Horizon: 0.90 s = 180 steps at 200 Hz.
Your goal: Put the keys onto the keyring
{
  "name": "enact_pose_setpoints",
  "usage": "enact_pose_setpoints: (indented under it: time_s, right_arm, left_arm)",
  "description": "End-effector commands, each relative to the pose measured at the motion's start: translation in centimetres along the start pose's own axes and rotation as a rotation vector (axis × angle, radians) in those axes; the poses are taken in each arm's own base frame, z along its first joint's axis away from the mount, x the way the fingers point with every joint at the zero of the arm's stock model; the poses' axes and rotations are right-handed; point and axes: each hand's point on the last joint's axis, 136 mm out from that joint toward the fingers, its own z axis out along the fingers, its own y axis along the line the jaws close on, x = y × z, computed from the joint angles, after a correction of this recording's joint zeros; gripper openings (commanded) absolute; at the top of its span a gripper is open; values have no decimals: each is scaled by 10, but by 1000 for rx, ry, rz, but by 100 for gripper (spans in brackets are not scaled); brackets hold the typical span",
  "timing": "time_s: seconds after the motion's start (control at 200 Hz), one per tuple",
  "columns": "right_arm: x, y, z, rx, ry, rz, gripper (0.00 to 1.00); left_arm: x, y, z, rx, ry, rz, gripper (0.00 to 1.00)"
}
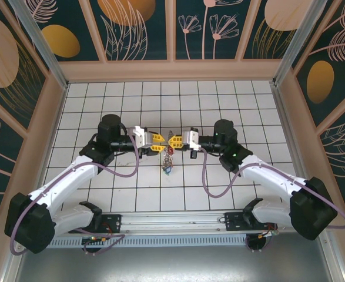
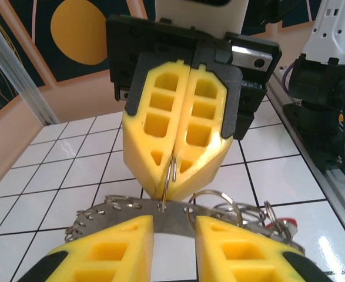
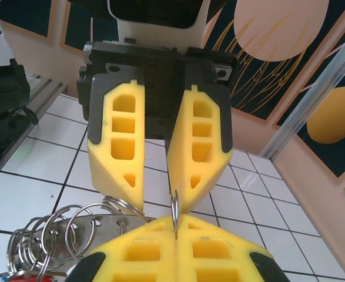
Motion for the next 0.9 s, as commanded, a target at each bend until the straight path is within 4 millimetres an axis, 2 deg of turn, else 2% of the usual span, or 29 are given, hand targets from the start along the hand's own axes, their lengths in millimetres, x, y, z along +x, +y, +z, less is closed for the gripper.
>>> enact_pose_setpoints:
  time_s: [0.0,0.175,0.325,0.596,0.626,0.661,0.676,0.696,0.836,0.896]
  right_arm:
    - [-21,-1,2,-22,-78,-44,0]
    - [-20,0,3,-36,-75,-39,0]
    - [-21,0,5,-43,-78,-42,0]
    - [-27,-3,3,-29,-101,-52,0]
    - [-28,-3,3,-29,-102,-50,0]
    - [-27,-3,3,-29,-101,-49,0]
    - [-28,-3,3,-28,-101,-50,0]
    - [-27,-3,3,-27,-99,-48,0]
    - [-6,-3,7,-36,19,-41,0]
    - [11,-2,7,-44,114,-35,8]
  left_arm:
    - [-21,1,1,22,-58,72,26]
    - [-23,4,4,20,-62,81,23]
    - [-22,4,6,34,-59,83,13]
    - [-16,2,8,44,-43,75,15]
    - [-16,2,9,46,-44,76,13]
    - [-16,1,9,50,-44,77,6]
    - [-16,1,9,51,-44,80,0]
    - [-16,1,9,54,-43,84,0]
    - [-15,13,7,-18,3,97,0]
    - [-11,19,5,-59,43,112,0]
